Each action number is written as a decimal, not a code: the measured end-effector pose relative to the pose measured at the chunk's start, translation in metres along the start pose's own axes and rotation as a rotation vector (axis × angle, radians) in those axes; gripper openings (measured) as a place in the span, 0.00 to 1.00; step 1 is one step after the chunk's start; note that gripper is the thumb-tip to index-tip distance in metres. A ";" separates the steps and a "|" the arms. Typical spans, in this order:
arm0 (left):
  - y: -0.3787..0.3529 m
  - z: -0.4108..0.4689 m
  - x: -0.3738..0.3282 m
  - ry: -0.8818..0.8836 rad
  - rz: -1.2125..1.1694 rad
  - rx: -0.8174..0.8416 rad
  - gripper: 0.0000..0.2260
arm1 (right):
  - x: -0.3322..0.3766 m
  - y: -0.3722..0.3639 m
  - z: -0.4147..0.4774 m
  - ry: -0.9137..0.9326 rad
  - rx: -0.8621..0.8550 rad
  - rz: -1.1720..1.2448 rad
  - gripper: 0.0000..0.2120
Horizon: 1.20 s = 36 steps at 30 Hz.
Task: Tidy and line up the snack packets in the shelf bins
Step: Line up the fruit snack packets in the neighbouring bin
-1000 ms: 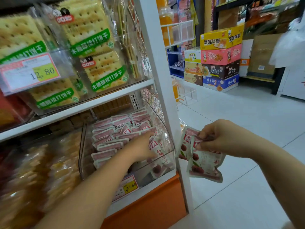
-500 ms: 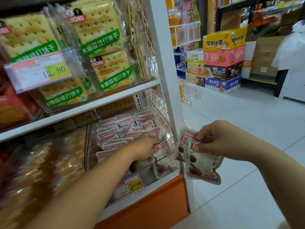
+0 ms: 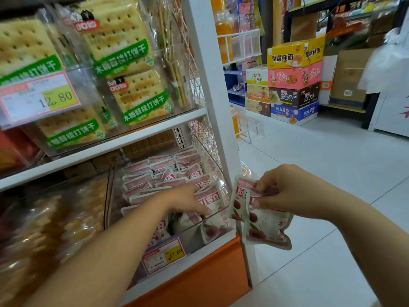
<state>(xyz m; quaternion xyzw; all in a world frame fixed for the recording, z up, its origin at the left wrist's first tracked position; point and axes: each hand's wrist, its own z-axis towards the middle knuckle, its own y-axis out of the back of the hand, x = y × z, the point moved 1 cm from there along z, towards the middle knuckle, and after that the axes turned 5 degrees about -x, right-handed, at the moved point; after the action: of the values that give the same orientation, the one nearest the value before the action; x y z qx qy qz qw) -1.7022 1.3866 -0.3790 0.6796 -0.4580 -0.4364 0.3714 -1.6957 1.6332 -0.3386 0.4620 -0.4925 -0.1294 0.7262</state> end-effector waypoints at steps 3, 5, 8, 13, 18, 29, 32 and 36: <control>-0.003 -0.005 -0.004 -0.030 0.038 -0.018 0.32 | 0.005 -0.002 0.000 0.020 0.008 -0.006 0.05; -0.005 -0.005 -0.005 -0.066 0.012 -0.035 0.27 | 0.008 -0.003 0.000 0.031 0.010 -0.009 0.04; -0.008 -0.008 -0.004 -0.104 0.022 -0.083 0.29 | 0.011 -0.004 0.001 0.047 0.018 -0.011 0.05; -0.013 -0.006 -0.002 -0.160 0.097 -0.174 0.29 | 0.015 -0.005 0.004 0.039 0.030 0.003 0.05; -0.020 -0.003 -0.004 -0.177 0.221 -0.344 0.32 | 0.018 -0.007 0.004 0.058 0.030 -0.011 0.03; -0.020 0.007 0.005 -0.070 0.203 -0.574 0.25 | 0.037 -0.008 -0.003 0.324 -0.281 0.095 0.03; -0.021 0.004 0.008 -0.082 0.167 -0.576 0.21 | 0.045 -0.015 0.005 0.488 -0.542 0.132 0.03; -0.018 0.008 0.015 -0.099 0.101 -0.593 0.28 | 0.049 -0.040 0.029 0.556 -0.749 0.146 0.10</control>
<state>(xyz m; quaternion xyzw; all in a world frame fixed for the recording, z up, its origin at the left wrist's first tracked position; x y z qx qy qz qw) -1.7007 1.3768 -0.4022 0.4956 -0.3614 -0.5646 0.5523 -1.6856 1.5644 -0.3390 0.1495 -0.2300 -0.1183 0.9543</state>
